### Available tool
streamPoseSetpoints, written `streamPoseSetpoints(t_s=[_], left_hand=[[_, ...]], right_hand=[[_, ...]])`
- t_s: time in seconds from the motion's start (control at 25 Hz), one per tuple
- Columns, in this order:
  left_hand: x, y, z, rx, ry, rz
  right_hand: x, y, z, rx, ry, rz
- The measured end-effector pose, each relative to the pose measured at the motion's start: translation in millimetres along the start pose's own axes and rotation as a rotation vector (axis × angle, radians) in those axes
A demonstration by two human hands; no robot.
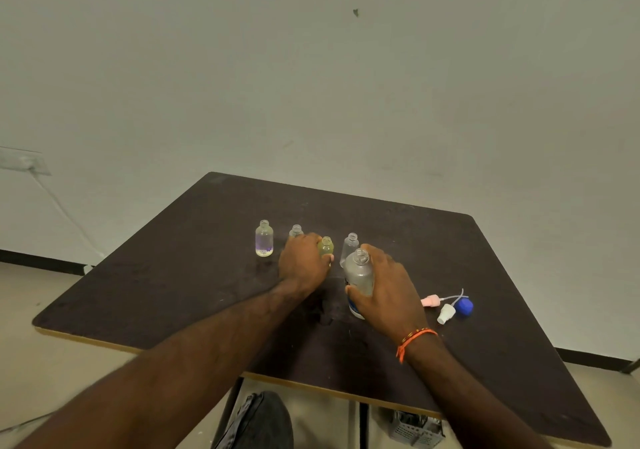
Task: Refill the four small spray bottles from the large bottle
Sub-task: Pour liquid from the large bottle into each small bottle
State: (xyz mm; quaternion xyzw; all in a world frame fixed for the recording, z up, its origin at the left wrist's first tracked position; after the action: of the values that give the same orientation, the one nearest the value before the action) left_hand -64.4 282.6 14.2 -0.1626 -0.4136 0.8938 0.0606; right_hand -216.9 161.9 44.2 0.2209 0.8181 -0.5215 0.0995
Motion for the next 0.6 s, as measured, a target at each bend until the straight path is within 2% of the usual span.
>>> streamPoseSetpoints(t_s=[0.24, 0.44, 0.52, 0.6], left_hand=[[-4, 8, 6, -0.121, -0.037, 0.017], [7, 6, 5, -0.063, -0.049, -0.002], [18, -2, 15, -0.060, 0.007, 0.067], [25, -13, 37, -0.094, 0.158, 0.155]], right_hand=[[-3, 3, 6, -0.023, 0.025, 0.001], [3, -2, 16, -0.083, 0.082, 0.024], [5, -5, 22, -0.120, 0.117, 0.043], [8, -8, 26, -0.153, 0.129, 0.057]])
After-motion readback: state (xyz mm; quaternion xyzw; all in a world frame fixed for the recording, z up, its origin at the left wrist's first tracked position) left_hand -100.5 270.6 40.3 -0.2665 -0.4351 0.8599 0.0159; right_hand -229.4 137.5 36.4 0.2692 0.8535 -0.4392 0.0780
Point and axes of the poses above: each hand's wrist, its own x-axis away from the middle knuckle, its own y-axis out of the palm, z = x × y, the point moved 7 cm from there along -x, towards the middle knuckle, and after that the axes turned 5 degrees about -y, right-handed, at the moved point
